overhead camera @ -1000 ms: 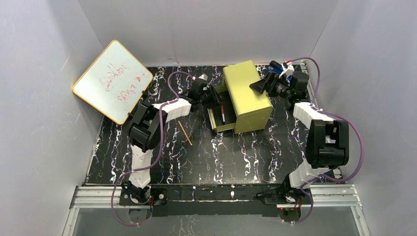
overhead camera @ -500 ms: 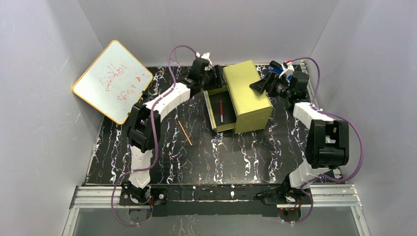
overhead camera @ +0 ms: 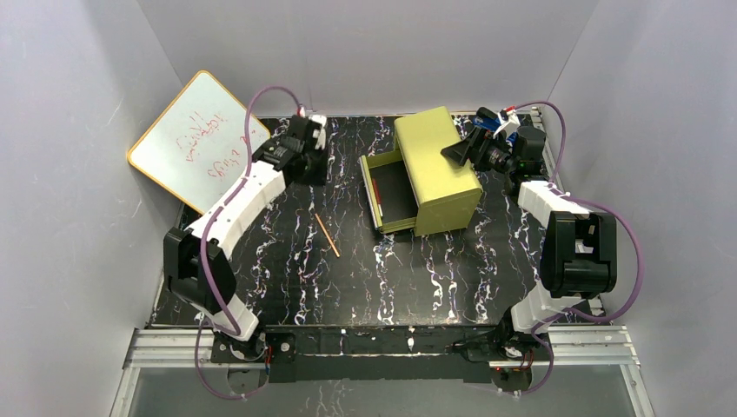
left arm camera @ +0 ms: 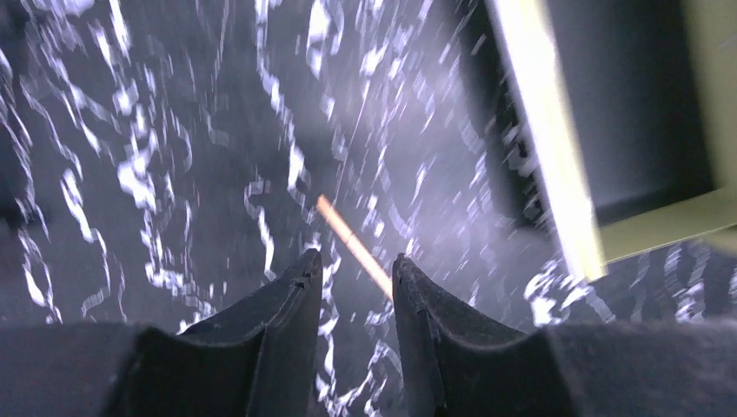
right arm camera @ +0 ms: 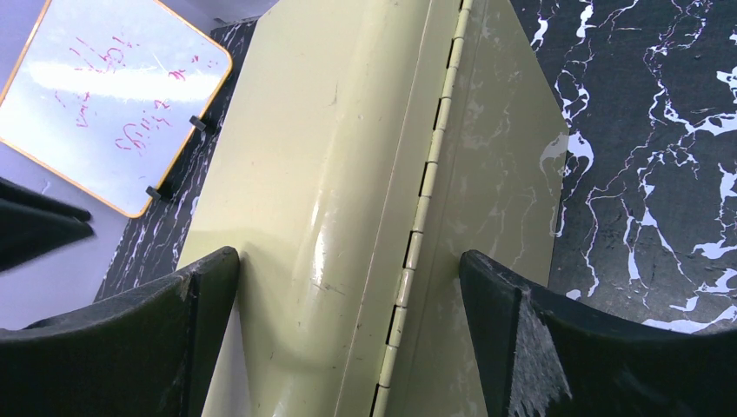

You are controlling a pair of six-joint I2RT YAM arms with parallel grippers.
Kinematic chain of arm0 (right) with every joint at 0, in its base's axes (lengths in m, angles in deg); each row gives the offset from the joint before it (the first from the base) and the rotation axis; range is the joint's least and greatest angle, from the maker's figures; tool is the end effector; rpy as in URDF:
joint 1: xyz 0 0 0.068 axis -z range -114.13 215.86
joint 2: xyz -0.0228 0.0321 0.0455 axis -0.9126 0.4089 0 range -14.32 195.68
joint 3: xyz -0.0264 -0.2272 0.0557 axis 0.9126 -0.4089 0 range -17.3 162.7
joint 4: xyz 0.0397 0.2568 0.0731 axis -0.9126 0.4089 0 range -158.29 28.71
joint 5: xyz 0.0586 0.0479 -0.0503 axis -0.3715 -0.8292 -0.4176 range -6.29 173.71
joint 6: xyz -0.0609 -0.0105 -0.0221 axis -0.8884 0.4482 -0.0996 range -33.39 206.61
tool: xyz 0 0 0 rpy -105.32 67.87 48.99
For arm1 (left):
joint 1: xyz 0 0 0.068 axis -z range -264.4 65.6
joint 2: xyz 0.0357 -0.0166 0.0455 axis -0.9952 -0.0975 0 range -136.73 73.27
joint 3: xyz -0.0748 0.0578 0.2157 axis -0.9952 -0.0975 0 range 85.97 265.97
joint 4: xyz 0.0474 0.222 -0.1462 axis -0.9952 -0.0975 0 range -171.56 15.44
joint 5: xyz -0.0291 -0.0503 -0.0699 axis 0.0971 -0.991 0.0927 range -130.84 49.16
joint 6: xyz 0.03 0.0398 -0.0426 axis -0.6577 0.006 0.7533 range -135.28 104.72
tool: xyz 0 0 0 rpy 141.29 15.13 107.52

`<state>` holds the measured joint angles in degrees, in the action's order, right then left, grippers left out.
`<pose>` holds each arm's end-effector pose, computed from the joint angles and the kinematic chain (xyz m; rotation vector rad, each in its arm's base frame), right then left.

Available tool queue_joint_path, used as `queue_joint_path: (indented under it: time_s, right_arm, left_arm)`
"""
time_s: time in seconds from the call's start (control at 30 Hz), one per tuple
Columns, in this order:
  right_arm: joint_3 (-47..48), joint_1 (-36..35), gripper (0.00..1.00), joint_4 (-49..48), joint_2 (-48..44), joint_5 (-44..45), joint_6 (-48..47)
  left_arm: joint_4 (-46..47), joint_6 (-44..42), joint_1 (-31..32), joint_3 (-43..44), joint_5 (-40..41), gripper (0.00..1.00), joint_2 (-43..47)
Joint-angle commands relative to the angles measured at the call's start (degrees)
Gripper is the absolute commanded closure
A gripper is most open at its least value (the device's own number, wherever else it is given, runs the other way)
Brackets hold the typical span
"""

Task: Organize the makeup

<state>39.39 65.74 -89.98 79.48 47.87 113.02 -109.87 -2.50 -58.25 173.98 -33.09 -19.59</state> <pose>0.3852 0.0310 0.2018 -0.0225 1.8813 0.8943 0.3488 -0.1635 0.2962 0.1934 2.2642 -0.2066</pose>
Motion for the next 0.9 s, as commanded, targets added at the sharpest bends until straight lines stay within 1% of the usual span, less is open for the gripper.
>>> queue_joint_path:
  time_s: [0.0,0.1,0.17,0.3,0.4,0.6,0.87]
  right_arm:
    - [-4.43,-0.4,0.0,13.82,4.02,2.78,-6.78]
    - [-4.36,-0.36,0.0,13.9,3.87,2.56,-6.73]
    - [-4.46,-0.37,0.0,13.82,3.76,2.44,-6.73]
    - [-4.7,-0.39,0.0,13.62,3.41,2.26,-6.62]
    - [-4.81,-0.38,0.0,13.61,3.28,2.17,-6.62]
    - [-5.31,-0.4,0.0,13.23,3.23,2.18,-6.58]
    - [-5.8,-0.4,0.0,13.07,3.06,2.27,-6.58]
  left_arm:
    - [-4.0,1.12,-1.91,-14.96,-4.01,0.67,2.41]
    - [0.56,5.09,-2.65,-23.59,-9.32,0.68,3.55]
    - [3.94,7.04,-3.02,-27.6,-11.09,0.7,3.33]
    - [9.4,9.87,-3.12,-31.33,-12.01,0.71,1.48]
    - [12.78,11.78,-3.12,-32.1,-12.34,0.69,0.48]
    - [18.28,15.65,-3.08,-32.03,-13.2,0.68,-1.05]
    - [19.57,16.1,-3.12,-30.99,-12.06,0.69,-4.82]
